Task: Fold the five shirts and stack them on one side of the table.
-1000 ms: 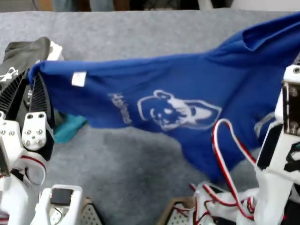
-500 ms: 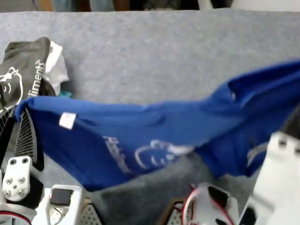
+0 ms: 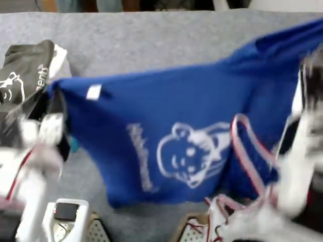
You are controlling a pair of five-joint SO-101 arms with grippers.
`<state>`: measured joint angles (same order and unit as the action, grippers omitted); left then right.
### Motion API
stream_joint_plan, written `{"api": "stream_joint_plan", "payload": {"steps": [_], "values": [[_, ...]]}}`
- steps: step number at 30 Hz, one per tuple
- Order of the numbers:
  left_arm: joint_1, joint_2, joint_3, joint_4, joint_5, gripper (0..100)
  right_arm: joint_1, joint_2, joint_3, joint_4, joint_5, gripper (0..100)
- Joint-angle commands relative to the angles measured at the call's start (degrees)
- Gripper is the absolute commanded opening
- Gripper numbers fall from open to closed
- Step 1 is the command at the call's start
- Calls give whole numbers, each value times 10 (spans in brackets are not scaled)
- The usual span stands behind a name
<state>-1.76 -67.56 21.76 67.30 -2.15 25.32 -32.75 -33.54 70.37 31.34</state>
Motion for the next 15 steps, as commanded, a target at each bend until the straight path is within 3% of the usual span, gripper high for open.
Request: {"api": "stream_joint_plan", "payload": {"steps": [1, 4, 7, 12, 15], "values": [[3, 11, 183, -234, 5, 29, 6, 29, 136, -114, 5, 14], [3, 47, 298, -444, 5, 29, 5, 43, 273, -248, 5, 14], [3, 146, 328, -577, 3, 29, -19, 61, 397, -376, 5, 14], [1, 405, 185, -611, 2, 29, -47, 131, 515, -576, -1, 14], [2, 559, 49, -610, 2, 29, -60, 200, 506, -629, -1, 14]]}}
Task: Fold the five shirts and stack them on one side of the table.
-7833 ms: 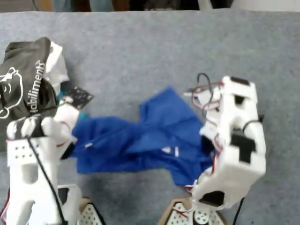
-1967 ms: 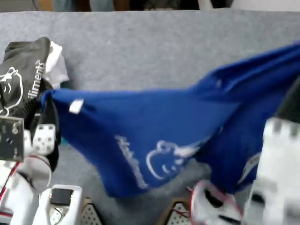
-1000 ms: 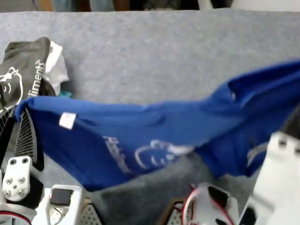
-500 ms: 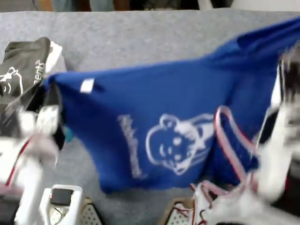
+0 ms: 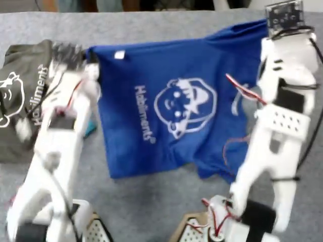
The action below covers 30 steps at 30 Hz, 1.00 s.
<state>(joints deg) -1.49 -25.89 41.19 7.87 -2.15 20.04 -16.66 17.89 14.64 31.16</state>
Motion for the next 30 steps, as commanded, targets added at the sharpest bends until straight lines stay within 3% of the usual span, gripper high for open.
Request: {"api": "stream_joint_plan", "payload": {"steps": [1, 8, 12, 17, 22, 27, 30], "values": [[0, 186, -193, -9, 2, 29, -11, 65, -24, -74, 1, 14], [22, 382, -537, 191, 1, 29, -18, 259, -216, -27, 1, 14], [39, 419, -668, 333, 1, 29, -13, 318, -376, 156, 1, 14], [52, 418, -798, 583, 0, 29, -6, 307, -577, 440, 1, 14], [56, 419, -938, 799, -1, 29, -5, 305, -744, 597, 4, 14], [56, 419, -1058, 926, -20, 29, -12, 307, -846, 711, 2, 14], [53, 411, -1066, 932, -15, 29, -25, 305, -880, 790, -4, 14]]}}
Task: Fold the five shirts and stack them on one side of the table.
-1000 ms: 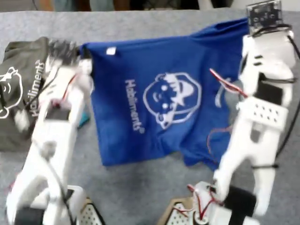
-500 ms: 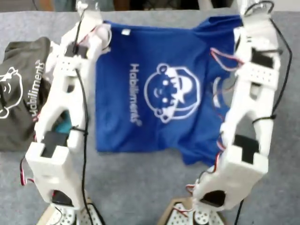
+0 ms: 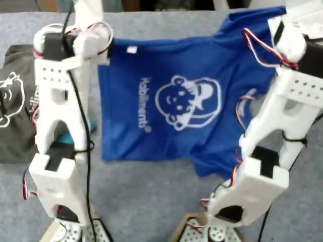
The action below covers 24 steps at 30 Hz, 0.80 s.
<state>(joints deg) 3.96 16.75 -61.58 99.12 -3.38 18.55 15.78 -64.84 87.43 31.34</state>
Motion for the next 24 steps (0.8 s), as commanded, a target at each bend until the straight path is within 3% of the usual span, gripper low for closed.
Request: {"api": "stream_joint_plan", "payload": {"steps": [1, 4, 14, 24], "values": [[-3, -29, -31, 19, -5, 29, -11, -20, -70, 89, -18, 14], [3, -99, 24, 19, -6, 29, 0, -29, -127, 141, -47, 14], [58, -439, 258, 7, -4, 29, 92, -270, -103, 124, -55, 14], [60, -659, 397, -41, -8, 29, 137, -384, -100, -76, -55, 14]]}}
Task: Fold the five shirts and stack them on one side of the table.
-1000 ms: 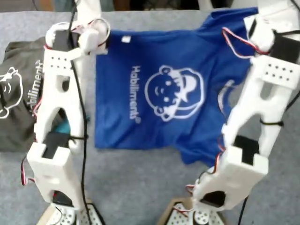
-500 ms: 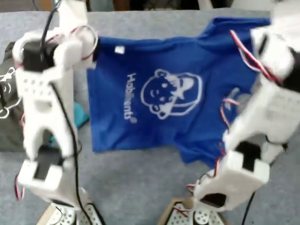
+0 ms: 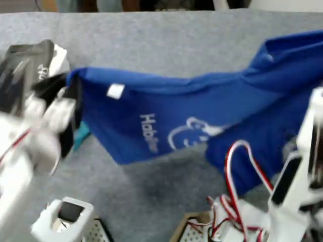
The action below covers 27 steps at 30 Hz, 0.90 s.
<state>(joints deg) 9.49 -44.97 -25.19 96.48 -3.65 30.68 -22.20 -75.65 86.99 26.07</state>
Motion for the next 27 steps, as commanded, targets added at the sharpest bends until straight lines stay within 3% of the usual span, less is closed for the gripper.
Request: {"api": "stream_joint_plan", "payload": {"steps": [1, 11, 27], "values": [[5, -57, 50, -15, -5, 29, 16, -5, 7, -91, 0, 14], [0, -172, 92, -15, -2, 29, 12, -41, 8, -183, 1, 15], [0, -215, 137, -32, 20, 29, 6, -38, 24, -56, 61, 15]]}}
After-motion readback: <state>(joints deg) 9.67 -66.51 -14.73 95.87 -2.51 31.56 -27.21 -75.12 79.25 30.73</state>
